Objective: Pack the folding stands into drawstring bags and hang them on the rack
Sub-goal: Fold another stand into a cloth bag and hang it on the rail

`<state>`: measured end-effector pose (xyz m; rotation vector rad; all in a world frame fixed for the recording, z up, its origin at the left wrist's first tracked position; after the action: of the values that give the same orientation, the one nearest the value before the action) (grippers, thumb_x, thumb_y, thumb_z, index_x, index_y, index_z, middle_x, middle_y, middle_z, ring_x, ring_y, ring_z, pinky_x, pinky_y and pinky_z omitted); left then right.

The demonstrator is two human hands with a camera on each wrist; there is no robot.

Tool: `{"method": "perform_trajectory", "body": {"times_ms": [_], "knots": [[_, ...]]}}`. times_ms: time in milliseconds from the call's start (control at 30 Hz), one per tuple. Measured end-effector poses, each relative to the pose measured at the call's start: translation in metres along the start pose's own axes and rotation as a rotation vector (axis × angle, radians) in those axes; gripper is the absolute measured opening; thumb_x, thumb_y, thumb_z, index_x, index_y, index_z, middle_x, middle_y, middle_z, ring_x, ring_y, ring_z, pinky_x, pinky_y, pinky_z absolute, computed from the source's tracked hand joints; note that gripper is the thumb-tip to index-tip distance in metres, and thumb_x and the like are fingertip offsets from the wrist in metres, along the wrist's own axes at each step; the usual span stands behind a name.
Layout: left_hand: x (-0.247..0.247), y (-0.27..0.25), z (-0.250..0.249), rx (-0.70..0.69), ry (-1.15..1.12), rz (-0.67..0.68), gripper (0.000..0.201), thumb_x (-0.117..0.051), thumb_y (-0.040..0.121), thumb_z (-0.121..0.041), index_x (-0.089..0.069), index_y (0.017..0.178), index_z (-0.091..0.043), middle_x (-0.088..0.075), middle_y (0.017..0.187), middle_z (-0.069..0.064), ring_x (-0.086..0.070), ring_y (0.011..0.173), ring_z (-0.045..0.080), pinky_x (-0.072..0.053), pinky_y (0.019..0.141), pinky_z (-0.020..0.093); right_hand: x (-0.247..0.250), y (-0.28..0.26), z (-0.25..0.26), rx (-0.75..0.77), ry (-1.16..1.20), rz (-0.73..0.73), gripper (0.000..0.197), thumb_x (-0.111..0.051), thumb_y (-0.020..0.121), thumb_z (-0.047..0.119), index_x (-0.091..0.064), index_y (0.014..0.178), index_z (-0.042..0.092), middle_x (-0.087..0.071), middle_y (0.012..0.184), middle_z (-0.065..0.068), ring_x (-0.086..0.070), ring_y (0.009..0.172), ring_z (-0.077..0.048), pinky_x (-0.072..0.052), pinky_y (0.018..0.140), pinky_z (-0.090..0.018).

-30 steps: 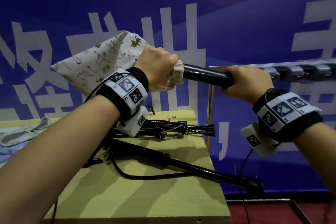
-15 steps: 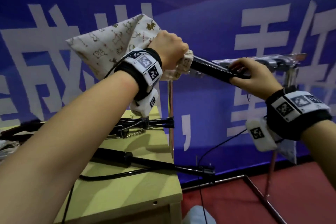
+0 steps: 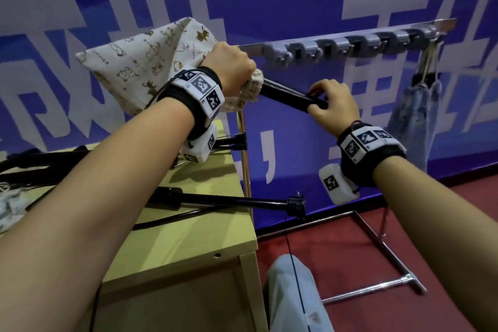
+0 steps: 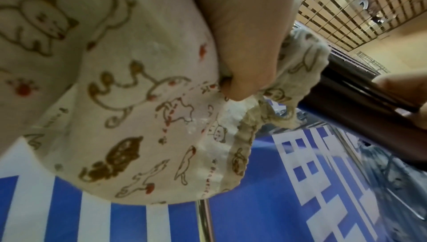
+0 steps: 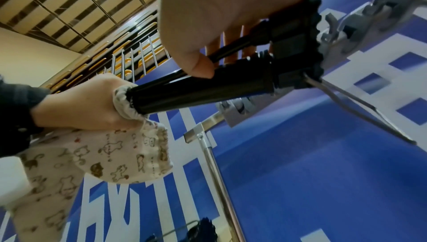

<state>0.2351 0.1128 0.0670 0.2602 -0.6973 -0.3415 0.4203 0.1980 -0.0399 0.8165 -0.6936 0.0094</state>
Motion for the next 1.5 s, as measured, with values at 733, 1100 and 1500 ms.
{"method": "perform_trajectory", "body": {"times_ms": [733,1100,1500], "knots": [[0.015,0.062,-0.059,-0.096,-0.388,-0.057,0.01,-0.052,0.083,-0.031,-0.049,0.078,-0.023,-0.063,0.087,0.006,-0.06,0.087,0.032,-0.034,0.065,0.031,0.089,0.007,-0.065,-0.283,0.215,-0.632,0.03,-0.046,0.067,-0.001,-0.066,0.089,0.0,-0.045,0.079,0.008,-0.046,0.069,-0.005,-0.033,0.069,-0.006],[0.02,0.112,-0.128,-0.133,-0.766,0.015,0.013,-0.065,0.072,-0.025,-0.064,0.084,-0.019,-0.056,0.068,-0.003,-0.053,0.069,0.025,-0.035,0.06,0.026,0.152,-0.014,-0.105,-0.637,0.349,-0.892,0.029,-0.045,0.085,0.009,-0.066,0.106,0.007,-0.055,0.09,0.0,-0.049,0.082,-0.008,-0.032,0.054,0.0],[0.007,0.12,-0.187,-0.26,-1.432,0.079,0.031,-0.073,0.071,-0.004,-0.048,0.06,-0.018,-0.054,0.067,0.004,-0.045,0.055,0.006,-0.033,0.045,0.01,0.172,-0.001,-0.069,-0.286,0.265,-0.925,0.023,-0.054,0.07,0.02,-0.053,0.089,0.032,-0.048,0.105,-0.002,-0.054,0.096,-0.013,-0.045,0.082,-0.013]]}}
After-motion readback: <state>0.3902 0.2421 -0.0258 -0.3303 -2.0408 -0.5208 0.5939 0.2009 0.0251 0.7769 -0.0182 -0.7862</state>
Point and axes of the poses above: each hand's wrist, its own y-axis towards the middle knuckle, its own x-axis out of the back of the hand, z = x × y, the point moved 1 cm from there along y, towards the middle knuckle
